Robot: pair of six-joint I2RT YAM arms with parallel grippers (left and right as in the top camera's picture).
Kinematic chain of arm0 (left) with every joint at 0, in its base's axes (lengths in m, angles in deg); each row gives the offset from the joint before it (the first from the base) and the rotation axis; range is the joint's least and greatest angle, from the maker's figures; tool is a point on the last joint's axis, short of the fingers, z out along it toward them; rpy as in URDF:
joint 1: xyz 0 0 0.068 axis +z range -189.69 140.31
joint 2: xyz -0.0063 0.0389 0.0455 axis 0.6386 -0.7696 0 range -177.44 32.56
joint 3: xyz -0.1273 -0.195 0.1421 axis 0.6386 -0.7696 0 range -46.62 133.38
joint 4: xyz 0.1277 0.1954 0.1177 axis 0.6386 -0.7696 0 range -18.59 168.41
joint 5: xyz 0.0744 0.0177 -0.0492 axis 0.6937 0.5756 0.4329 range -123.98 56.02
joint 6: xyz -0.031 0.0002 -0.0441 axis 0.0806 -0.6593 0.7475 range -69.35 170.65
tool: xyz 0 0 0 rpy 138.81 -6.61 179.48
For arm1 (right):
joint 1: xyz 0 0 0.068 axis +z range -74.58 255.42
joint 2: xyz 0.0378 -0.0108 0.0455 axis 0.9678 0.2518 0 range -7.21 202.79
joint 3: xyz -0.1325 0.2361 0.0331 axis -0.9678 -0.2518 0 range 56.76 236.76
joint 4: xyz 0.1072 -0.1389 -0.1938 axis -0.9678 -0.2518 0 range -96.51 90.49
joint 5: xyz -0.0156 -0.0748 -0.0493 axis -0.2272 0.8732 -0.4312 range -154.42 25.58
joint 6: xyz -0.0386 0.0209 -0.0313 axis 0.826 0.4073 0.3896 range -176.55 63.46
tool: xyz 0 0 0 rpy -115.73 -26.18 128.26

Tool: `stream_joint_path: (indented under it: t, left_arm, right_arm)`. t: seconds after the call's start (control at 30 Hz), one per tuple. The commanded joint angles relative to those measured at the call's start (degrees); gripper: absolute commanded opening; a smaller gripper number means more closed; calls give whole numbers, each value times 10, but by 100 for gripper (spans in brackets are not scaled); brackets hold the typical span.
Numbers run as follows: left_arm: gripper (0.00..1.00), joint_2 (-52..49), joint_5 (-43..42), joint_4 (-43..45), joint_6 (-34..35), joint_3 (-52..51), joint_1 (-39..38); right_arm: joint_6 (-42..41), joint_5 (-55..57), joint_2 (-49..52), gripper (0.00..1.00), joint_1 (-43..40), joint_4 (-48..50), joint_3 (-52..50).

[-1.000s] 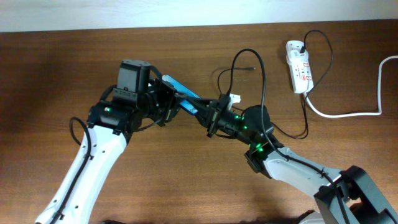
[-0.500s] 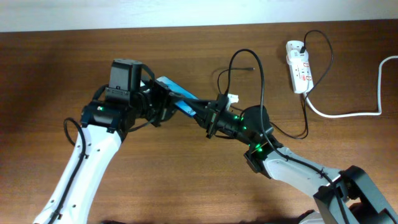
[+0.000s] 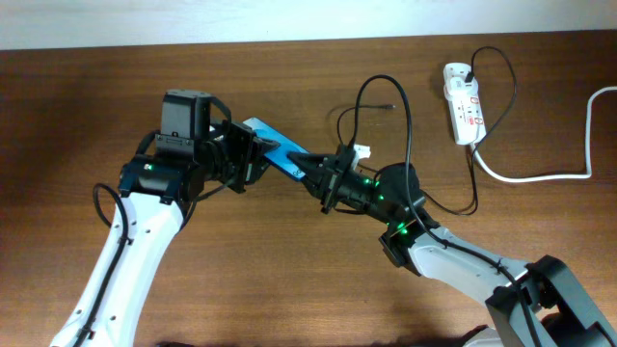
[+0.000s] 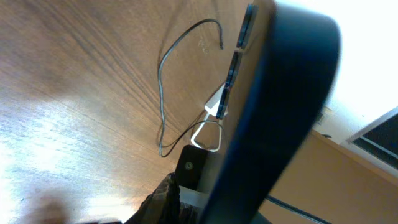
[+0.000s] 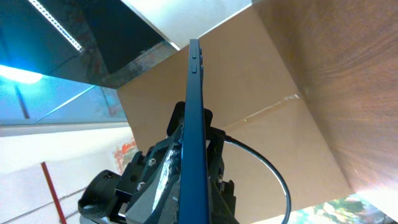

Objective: Plug charger to phone and switch on socket

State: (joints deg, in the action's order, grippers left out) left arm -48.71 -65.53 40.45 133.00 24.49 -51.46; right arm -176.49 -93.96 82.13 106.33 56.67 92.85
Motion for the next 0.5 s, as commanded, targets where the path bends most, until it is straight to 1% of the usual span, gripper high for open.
stream_joint_path:
  t: [0.0,0.23,0.37,0.47]
  left_arm:
    - [20,-2,19,15,27,0,7]
    - [18,-2,29,16,32,0,7]
    - [18,-2,29,40,35,0,6]
    - [18,-2,29,54,38,0,6]
  right_arm:
    - [4,14,-5,4,-7,19,6]
    - [4,20,-5,4,-5,28,6]
    - [4,37,-5,4,-5,56,6]
    - [4,41,-5,4,-5,56,6]
